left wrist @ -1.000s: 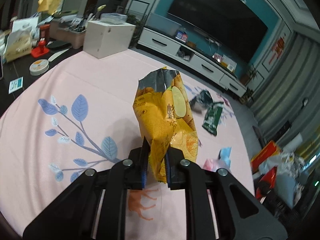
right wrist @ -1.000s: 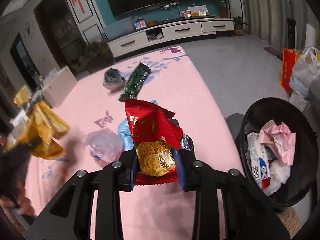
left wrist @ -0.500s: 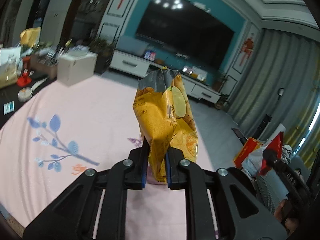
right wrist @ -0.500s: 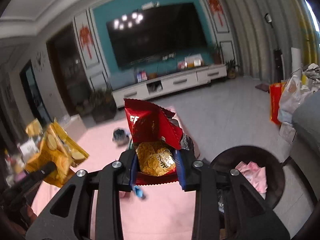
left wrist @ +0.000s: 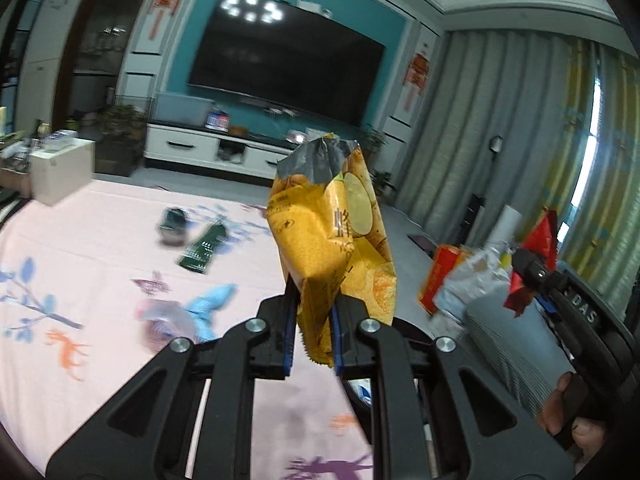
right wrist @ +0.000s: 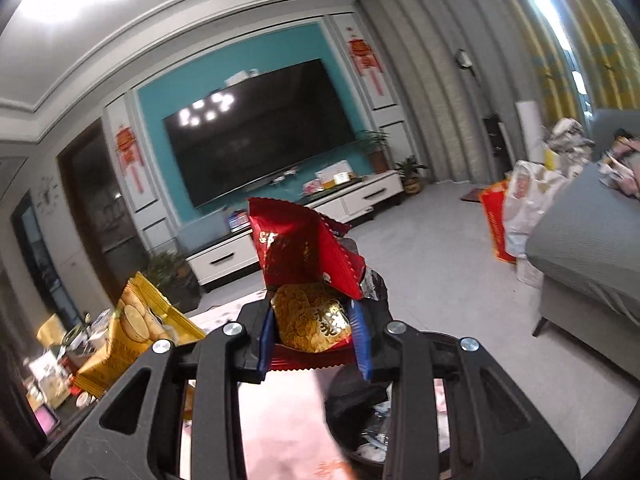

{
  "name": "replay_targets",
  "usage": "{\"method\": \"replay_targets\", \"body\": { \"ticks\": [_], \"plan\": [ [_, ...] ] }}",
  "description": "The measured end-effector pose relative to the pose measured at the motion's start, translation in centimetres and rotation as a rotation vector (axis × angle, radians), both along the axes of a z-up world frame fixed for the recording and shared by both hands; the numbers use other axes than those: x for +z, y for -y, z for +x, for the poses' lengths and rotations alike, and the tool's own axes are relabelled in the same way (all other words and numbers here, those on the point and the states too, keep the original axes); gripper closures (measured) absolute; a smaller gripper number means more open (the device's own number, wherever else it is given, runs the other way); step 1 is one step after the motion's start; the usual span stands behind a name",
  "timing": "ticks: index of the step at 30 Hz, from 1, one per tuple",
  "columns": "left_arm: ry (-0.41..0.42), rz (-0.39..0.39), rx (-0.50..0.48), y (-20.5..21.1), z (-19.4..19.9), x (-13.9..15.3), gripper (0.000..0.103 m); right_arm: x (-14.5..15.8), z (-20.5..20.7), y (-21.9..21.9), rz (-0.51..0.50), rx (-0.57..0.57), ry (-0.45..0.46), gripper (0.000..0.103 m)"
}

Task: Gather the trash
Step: 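Carry the chip bag and red snack bag with both tools over the black bin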

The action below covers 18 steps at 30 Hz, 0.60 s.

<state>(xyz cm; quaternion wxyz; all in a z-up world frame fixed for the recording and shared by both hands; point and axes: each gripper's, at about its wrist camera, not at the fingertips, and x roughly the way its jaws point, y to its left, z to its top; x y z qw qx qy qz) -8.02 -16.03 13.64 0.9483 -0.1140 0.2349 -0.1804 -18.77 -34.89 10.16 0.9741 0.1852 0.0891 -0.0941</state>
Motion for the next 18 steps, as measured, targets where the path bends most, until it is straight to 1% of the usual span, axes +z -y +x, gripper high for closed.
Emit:
{"method": "replay_targets", "body": {
  "ticks": [3,7,10,12,15,18],
  "plan": [
    [-0.022,-0.002,-0.055,2.6,0.3,-0.7,0.088,-0.8,0.0,2.0,0.038,-0.039,-0.025,0.07],
    [-0.049,0.006,-0.121,5.4,0.9,-1.7,0.088,-2.6,0.7,4.7,0.059,-0.181,-0.109,0.07],
    [-0.066,0.018,-0.158,7.6,1.4,-2.5,0.088,-4.0,1.4,6.5,0.116,-0.208,-0.161,0.07],
    [-0.105,0.012,-0.189,8.6,2.0,-3.3,0.088,-5.1,1.8,7.7,0.155,-0.227,-0.195,0.07],
    [-0.186,-0.014,-0.231,9.8,3.2,-4.9,0.088,-6.2,2.4,8.7,0.183,-0.266,-0.23,0.07],
    [-0.232,0.007,-0.256,11.1,3.9,-6.4,0.088,-8.0,3.3,10.0,0.247,-0.257,-0.267,0.07]
  ]
}}
